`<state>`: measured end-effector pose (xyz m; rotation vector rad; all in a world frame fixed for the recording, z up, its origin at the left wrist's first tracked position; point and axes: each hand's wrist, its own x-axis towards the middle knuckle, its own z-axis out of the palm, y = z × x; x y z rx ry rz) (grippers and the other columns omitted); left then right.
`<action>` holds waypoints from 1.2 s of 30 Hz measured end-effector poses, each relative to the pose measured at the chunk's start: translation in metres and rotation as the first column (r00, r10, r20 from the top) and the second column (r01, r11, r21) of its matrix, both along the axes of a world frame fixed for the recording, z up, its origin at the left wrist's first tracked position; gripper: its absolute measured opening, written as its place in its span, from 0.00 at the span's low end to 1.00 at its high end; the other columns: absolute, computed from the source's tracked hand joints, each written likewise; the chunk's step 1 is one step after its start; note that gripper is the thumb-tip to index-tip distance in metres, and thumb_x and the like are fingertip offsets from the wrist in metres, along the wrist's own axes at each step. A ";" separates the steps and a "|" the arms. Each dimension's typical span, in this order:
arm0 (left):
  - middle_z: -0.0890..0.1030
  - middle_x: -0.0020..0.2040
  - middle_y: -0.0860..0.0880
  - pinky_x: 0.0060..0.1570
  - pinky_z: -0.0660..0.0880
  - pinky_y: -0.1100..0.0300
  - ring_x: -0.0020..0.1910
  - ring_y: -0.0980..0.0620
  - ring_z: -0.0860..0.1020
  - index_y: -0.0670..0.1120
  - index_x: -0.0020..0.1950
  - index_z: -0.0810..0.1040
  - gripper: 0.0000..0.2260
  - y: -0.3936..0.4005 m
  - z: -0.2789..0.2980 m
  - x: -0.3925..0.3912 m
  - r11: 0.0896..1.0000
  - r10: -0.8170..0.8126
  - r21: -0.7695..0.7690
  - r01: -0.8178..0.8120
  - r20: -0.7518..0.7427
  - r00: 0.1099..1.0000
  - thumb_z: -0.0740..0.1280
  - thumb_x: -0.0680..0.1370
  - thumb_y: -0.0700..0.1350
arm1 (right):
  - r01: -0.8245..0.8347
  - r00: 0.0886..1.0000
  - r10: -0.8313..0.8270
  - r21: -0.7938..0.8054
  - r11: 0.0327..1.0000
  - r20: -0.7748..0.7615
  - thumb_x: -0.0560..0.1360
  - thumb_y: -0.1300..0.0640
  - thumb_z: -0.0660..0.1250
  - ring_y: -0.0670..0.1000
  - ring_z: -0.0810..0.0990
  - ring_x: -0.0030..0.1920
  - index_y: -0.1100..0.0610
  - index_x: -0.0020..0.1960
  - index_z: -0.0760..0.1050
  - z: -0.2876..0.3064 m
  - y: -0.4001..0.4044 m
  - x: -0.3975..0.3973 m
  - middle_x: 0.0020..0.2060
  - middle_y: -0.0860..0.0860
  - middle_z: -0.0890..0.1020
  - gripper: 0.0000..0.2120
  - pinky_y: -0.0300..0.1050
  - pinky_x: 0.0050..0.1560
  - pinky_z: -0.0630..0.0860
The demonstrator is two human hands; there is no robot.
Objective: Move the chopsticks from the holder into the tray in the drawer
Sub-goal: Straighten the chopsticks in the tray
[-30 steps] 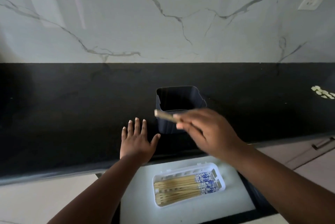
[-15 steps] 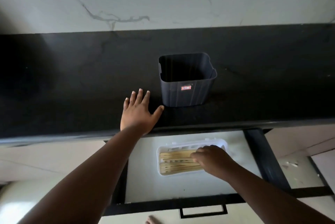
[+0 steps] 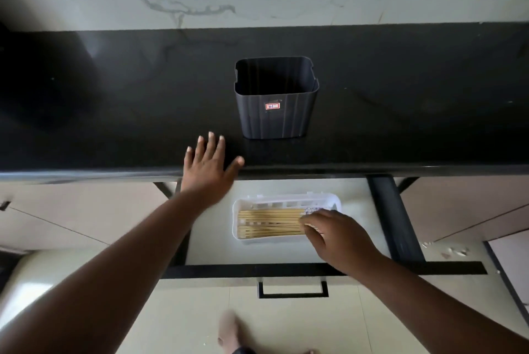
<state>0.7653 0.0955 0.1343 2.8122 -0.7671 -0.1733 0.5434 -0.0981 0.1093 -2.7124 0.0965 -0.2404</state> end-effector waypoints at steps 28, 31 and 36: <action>0.56 0.77 0.40 0.68 0.51 0.36 0.76 0.37 0.53 0.49 0.78 0.54 0.34 0.049 -0.041 -0.106 0.948 -0.269 0.237 0.214 0.235 0.934 0.51 0.78 0.67 | -0.202 0.977 0.205 -0.553 0.808 -0.057 0.75 0.35 0.56 0.60 0.55 0.76 0.58 0.76 0.58 -0.040 -0.019 -0.047 0.75 0.58 0.61 0.38 0.58 0.71 0.55; 0.56 0.77 0.40 0.70 0.50 0.39 0.75 0.37 0.55 0.46 0.77 0.57 0.36 0.035 -0.032 -0.085 0.946 -0.264 0.260 0.193 0.274 0.925 0.52 0.77 0.68 | -0.168 0.986 0.145 -0.522 0.836 -0.086 0.74 0.36 0.54 0.60 0.54 0.76 0.60 0.76 0.58 -0.027 -0.022 -0.024 0.75 0.59 0.60 0.38 0.58 0.70 0.56; 0.58 0.77 0.40 0.72 0.47 0.41 0.76 0.38 0.56 0.44 0.77 0.59 0.36 0.017 -0.024 -0.061 0.949 -0.279 0.238 0.209 0.316 0.907 0.54 0.76 0.67 | -0.159 0.987 0.124 -0.563 0.811 -0.101 0.75 0.38 0.52 0.60 0.56 0.75 0.62 0.75 0.59 -0.015 -0.032 -0.002 0.75 0.59 0.59 0.38 0.56 0.71 0.54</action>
